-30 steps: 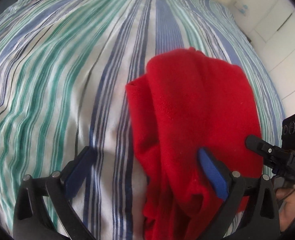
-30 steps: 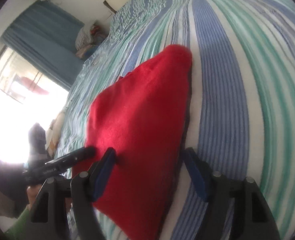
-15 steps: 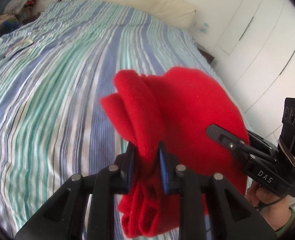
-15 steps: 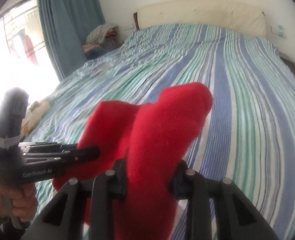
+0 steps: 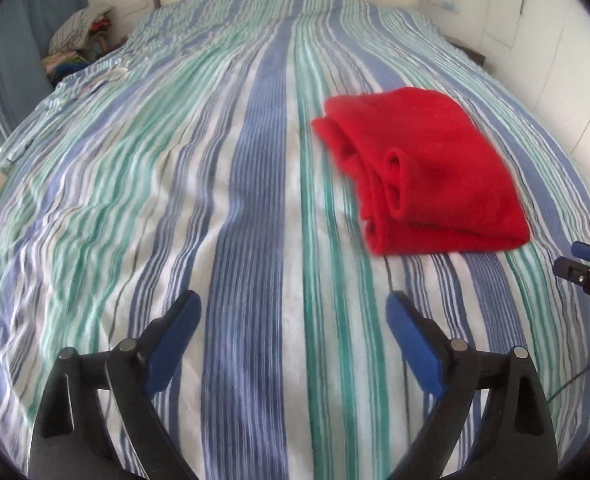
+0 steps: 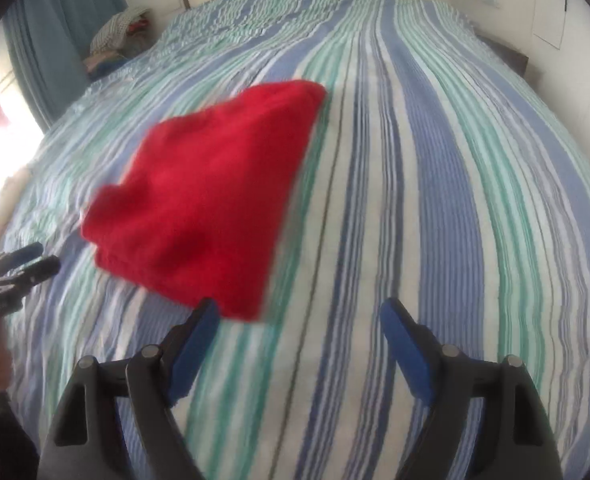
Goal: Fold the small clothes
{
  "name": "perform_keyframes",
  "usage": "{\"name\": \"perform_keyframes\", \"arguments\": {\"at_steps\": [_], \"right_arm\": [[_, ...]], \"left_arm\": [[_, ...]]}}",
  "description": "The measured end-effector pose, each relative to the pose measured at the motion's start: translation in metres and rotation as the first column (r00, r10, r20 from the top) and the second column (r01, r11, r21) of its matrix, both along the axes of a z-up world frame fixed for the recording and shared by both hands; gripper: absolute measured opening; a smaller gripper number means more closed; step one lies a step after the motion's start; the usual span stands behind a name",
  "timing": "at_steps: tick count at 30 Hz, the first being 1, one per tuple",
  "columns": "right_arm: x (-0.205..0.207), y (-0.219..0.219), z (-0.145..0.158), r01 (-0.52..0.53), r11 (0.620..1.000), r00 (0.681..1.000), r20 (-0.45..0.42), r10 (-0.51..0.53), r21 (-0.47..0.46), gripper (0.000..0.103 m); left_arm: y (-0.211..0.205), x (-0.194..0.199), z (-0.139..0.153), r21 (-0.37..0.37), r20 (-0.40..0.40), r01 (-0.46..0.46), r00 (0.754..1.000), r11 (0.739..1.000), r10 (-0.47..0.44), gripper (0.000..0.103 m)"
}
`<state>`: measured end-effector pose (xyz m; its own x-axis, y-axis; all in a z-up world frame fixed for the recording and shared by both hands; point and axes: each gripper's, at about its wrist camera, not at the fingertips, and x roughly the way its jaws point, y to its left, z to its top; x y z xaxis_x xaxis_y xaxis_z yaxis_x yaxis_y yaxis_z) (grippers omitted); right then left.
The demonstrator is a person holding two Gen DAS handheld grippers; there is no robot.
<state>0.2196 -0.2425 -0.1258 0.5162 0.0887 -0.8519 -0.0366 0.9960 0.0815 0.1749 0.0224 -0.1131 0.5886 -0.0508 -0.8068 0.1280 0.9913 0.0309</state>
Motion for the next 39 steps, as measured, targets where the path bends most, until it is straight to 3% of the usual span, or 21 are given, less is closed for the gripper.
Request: {"name": "perform_keyframes", "arguments": {"at_steps": [4, 9, 15, 30, 39], "right_arm": [[-0.059, 0.001, 0.004, 0.026, 0.999, 0.999, 0.026, -0.026, -0.021, 0.092], [-0.107, 0.022, 0.036, 0.017, 0.999, 0.996, 0.092, -0.013, -0.040, 0.098], [-0.140, 0.047, 0.067, -0.008, 0.997, 0.991, 0.134, 0.017, -0.070, 0.099], [-0.172, 0.076, 0.128, 0.000, 0.998, 0.985, 0.175, 0.012, -0.069, 0.102], [-0.184, 0.079, 0.140, 0.003, 0.998, 0.981, 0.192, 0.010, -0.068, 0.102]], "left_arm": [[-0.011, -0.026, 0.031, 0.096, 0.116, -0.035, 0.993, 0.995, 0.023, 0.100], [-0.013, -0.054, 0.074, 0.079, 0.204, -0.092, 0.976, 0.993, 0.074, 0.102], [-0.016, -0.075, 0.090, 0.068, 0.168, -0.089, 0.983, 0.994, 0.076, 0.102], [-0.022, -0.108, 0.103, 0.063, 0.065, -0.062, 0.996, 0.996, 0.058, 0.102], [-0.027, -0.123, 0.112, 0.074, 0.088, -0.045, 0.995, 0.996, 0.039, 0.103]]}}
